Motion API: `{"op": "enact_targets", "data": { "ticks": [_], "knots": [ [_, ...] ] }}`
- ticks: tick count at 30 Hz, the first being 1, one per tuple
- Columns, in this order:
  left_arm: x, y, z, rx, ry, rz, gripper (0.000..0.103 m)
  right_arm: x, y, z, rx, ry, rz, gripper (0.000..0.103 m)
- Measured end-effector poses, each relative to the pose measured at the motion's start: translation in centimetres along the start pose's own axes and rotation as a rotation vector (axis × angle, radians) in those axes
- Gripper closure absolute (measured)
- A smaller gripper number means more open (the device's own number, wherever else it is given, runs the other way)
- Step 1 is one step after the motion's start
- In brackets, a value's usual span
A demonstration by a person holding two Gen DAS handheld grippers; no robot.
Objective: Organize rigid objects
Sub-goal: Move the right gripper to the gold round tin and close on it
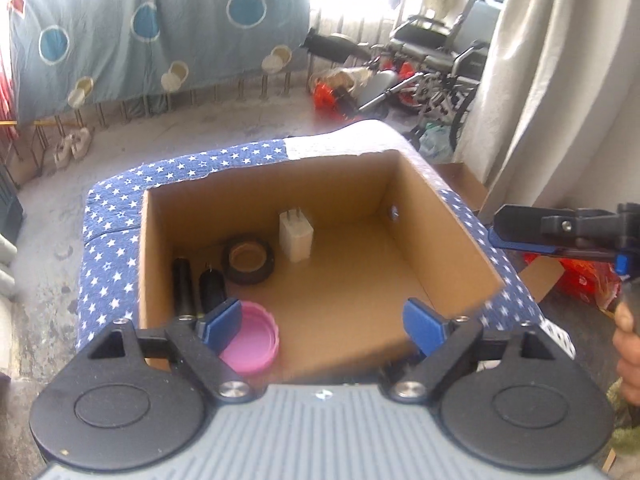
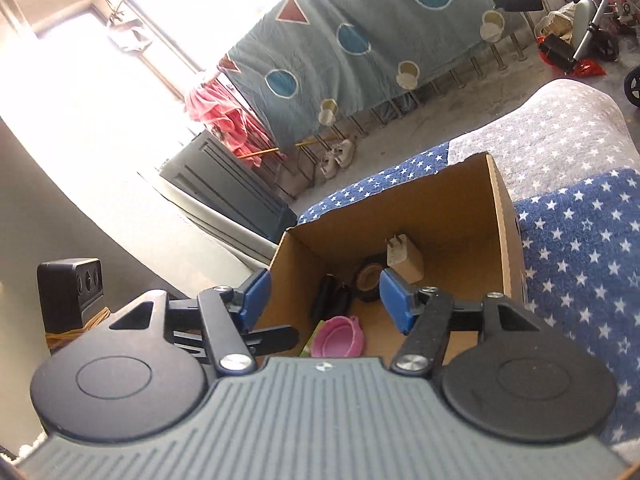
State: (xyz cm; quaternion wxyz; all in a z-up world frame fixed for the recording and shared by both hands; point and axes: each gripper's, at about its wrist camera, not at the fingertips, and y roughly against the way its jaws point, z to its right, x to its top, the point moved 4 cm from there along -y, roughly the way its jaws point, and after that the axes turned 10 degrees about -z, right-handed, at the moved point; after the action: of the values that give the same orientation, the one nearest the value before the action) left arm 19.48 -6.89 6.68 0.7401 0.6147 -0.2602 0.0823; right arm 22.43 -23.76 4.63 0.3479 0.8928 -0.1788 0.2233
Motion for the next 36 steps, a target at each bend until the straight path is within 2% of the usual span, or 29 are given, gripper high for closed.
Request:
{"op": "enact_targets", "data": {
  "ticks": [3,6,10,14,18,20,23,29,33,36],
  "knots": [
    [-4.1,1.8,1.0,-0.041,-0.017,0.029,0.013,-3.8,1.7,0.3,0.026,-0.031,0.01,0.035],
    [-8.0,2.2,2.2,-0.078,-0.031,0.043,0.013,-7.9,1.7,1.2,0.041,-0.077,-0.005,0.034],
    [-11.6,0.6,3.8,-0.036,-0.067,0.063,0.013,-12.2,-0.4,2.1,0.05,-0.133,-0.047,0.034],
    [-13.4,-2.7,4.5,0.021,-0.067,0.045,0.016,-14.6,-3.9,2.5,0.047,-0.169,-0.117,0.034],
    [-14.0,-5.7,4.5,0.08,-0.039,0.042,0.025,-15.4,-6.9,2.4,0.026,-0.146,-0.159,0.04],
    [-14.2,-7.0,4.1,0.119,-0.014,0.035,0.036,-15.2,-8.4,2.8,0.011,-0.141,-0.172,0.045],
    [-14.1,-8.4,3.6,0.132,0.021,0.032,0.042,-15.3,-10.1,3.2,0.017,-0.146,-0.182,0.051],
    [-13.8,-9.6,3.0,0.122,0.07,0.045,0.044,-15.0,-12.7,4.4,0.041,-0.179,-0.192,0.058],
    [-13.7,-9.8,2.8,0.123,0.093,0.059,0.044,-15.1,-13.6,4.8,0.093,-0.202,-0.192,0.061],
    [-13.6,-9.6,2.9,0.114,0.104,0.059,0.045,-15.2,-13.8,4.6,0.097,-0.203,-0.19,0.062]
  ]
}}
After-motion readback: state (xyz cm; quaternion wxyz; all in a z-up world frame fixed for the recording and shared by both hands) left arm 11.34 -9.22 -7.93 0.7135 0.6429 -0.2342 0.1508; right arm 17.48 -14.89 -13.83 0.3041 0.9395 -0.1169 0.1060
